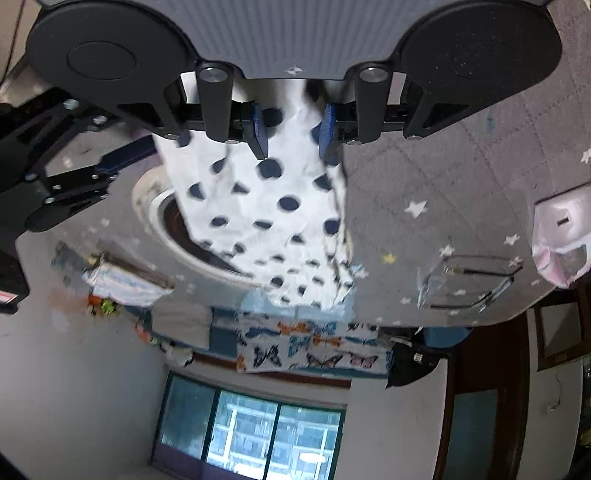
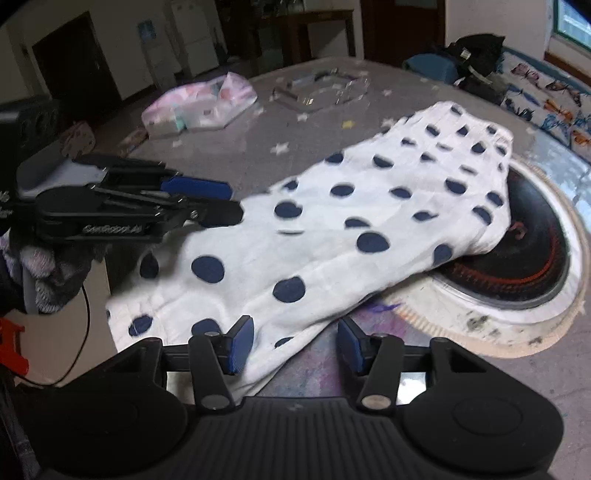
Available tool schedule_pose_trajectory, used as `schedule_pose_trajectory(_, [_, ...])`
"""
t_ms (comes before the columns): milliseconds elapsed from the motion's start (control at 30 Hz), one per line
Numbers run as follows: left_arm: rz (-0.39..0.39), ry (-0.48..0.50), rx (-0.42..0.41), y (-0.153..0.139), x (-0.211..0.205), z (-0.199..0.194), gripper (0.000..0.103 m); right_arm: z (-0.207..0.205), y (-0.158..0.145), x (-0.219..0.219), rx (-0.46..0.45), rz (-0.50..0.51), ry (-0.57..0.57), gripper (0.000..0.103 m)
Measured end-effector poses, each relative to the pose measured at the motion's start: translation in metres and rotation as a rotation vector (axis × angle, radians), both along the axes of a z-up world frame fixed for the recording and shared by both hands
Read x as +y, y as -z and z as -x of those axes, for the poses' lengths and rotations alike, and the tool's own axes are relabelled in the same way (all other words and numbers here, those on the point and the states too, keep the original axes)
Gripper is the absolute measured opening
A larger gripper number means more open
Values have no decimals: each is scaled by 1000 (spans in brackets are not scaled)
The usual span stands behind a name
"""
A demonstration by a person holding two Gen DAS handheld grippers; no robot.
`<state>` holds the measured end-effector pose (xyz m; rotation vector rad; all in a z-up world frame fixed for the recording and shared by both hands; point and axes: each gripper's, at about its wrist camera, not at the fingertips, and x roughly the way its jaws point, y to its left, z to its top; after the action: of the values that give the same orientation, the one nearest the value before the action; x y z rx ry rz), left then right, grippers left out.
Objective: Fold clothes
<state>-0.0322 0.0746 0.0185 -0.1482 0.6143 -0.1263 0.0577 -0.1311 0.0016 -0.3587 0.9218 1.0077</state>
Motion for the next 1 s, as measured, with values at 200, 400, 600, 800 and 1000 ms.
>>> schedule_pose_trajectory(200, [19,41,8,0,-12,4,33,-6,2,-3,31,-25,41,46])
schedule_pose_trajectory(400, [42,17,71,16,-6,1,17,-4,16,-2,85,-29,54,27])
schedule_pose_trajectory(600, [-7,31,73,17,-12,0,18,1,11,-8,70,-23,48,27])
schedule_pose_trajectory(800, [13,75,73,10,-23,-11,18,-15,-9,-14,3,-95,108,28])
schedule_pose_trajectory(1000, [33,119,72,4,-34,-22,18,-42,0,-7,42,-129,136,28])
